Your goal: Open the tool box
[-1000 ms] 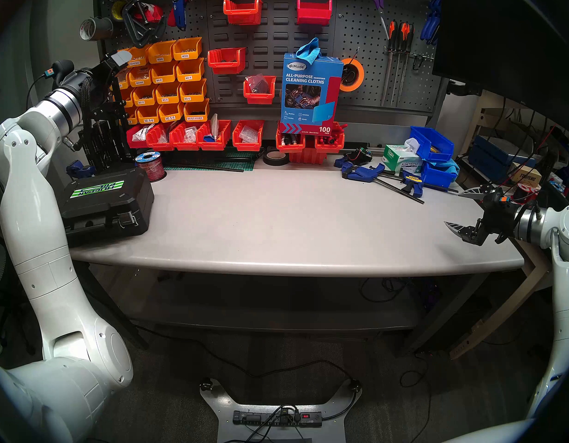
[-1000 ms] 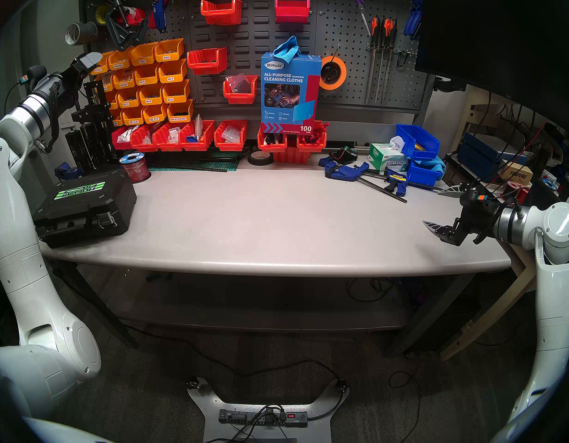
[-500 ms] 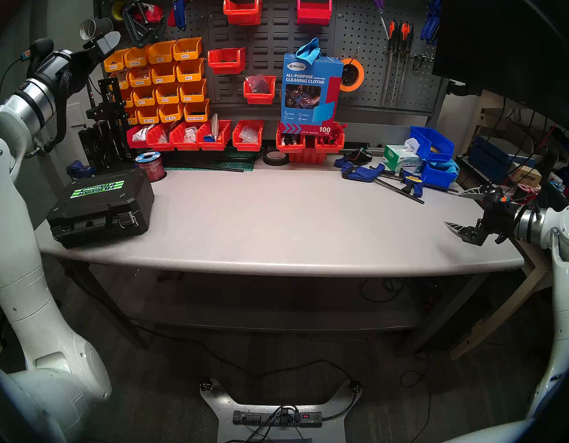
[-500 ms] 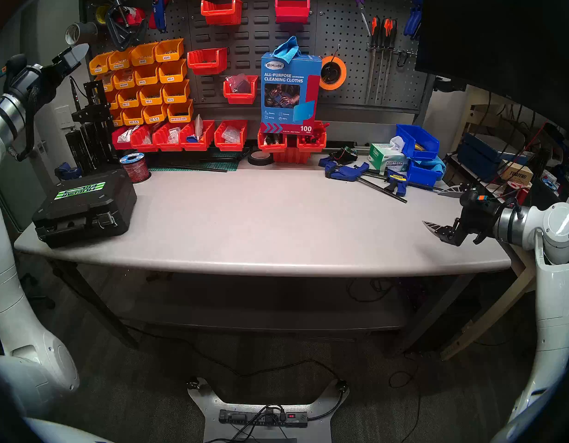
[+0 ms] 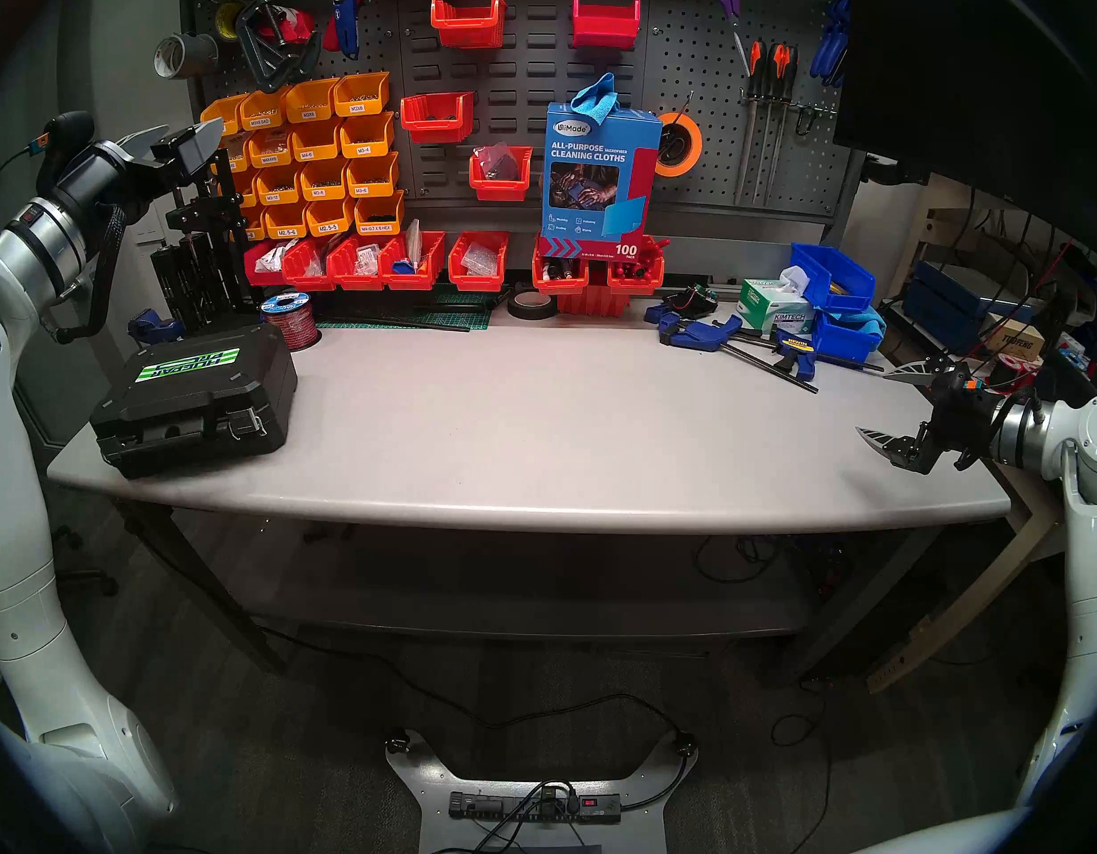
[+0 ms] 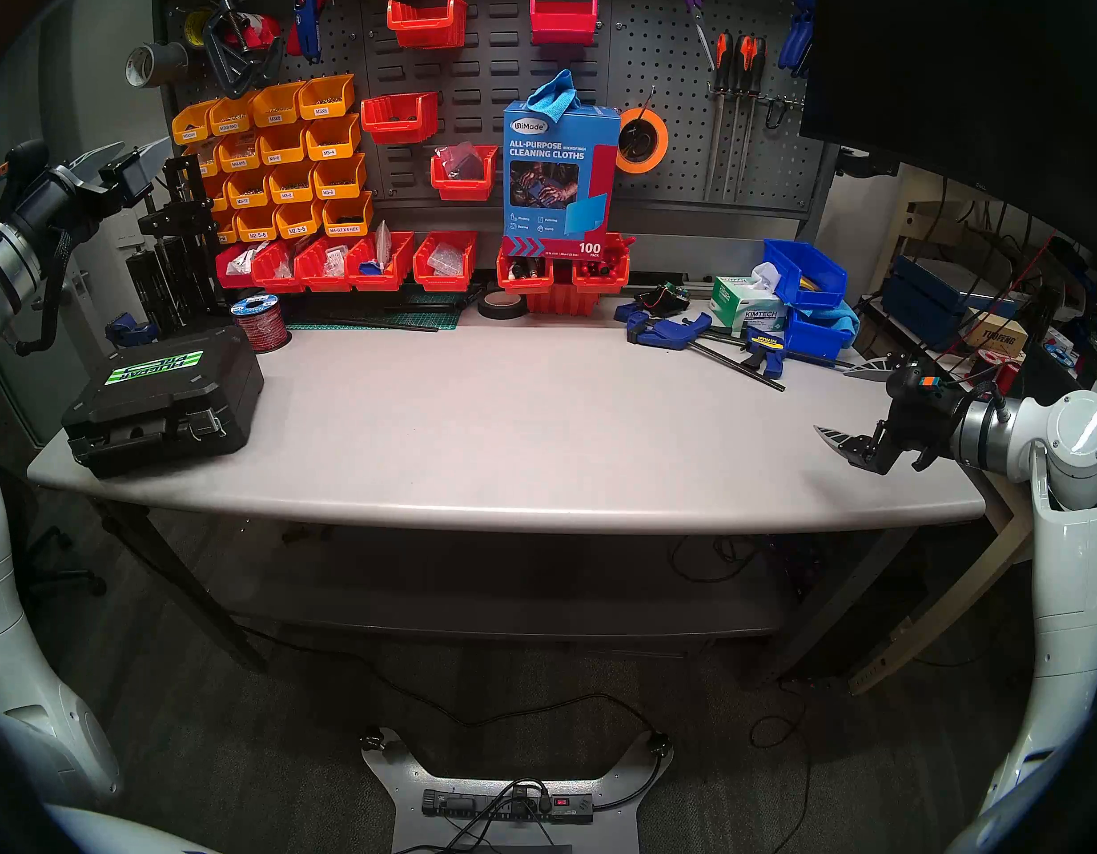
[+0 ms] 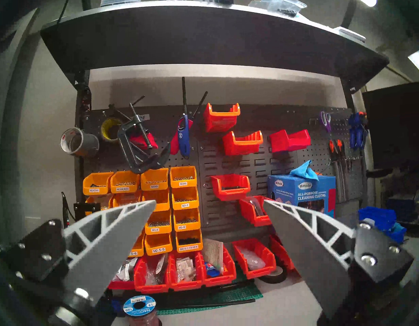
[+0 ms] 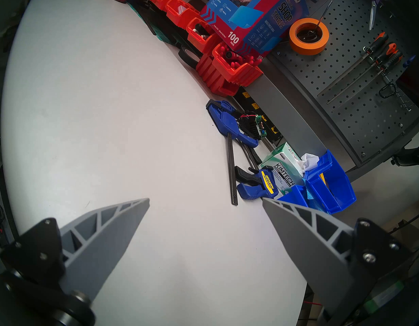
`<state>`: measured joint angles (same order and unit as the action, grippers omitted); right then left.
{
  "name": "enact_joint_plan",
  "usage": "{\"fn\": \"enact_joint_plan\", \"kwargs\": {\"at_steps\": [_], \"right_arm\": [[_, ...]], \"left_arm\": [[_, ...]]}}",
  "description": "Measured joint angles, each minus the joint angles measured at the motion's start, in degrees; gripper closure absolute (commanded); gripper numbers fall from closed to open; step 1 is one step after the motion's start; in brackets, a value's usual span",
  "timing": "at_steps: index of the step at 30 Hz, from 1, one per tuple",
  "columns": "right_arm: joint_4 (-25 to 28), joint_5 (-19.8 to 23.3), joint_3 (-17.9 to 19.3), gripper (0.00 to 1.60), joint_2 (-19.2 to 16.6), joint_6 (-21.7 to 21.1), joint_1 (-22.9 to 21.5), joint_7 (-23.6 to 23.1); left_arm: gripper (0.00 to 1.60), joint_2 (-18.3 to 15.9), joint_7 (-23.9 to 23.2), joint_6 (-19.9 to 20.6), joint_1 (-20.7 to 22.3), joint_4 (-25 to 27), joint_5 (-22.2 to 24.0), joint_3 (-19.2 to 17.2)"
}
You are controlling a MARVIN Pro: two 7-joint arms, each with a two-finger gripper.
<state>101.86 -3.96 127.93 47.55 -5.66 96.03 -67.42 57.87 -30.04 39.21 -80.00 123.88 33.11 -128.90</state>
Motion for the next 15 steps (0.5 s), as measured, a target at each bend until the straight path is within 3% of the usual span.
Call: {"fn": "enact_joint_plan", "kwargs": {"at_steps": [15], "right_arm": [[0.0,0.0,0.0,0.00,0.0,0.0,0.0,0.0]], "left_arm": [[0.00,-5.4,-16.5,-14.3,-10.7,-3.5,-12.8,-5.1]]}}
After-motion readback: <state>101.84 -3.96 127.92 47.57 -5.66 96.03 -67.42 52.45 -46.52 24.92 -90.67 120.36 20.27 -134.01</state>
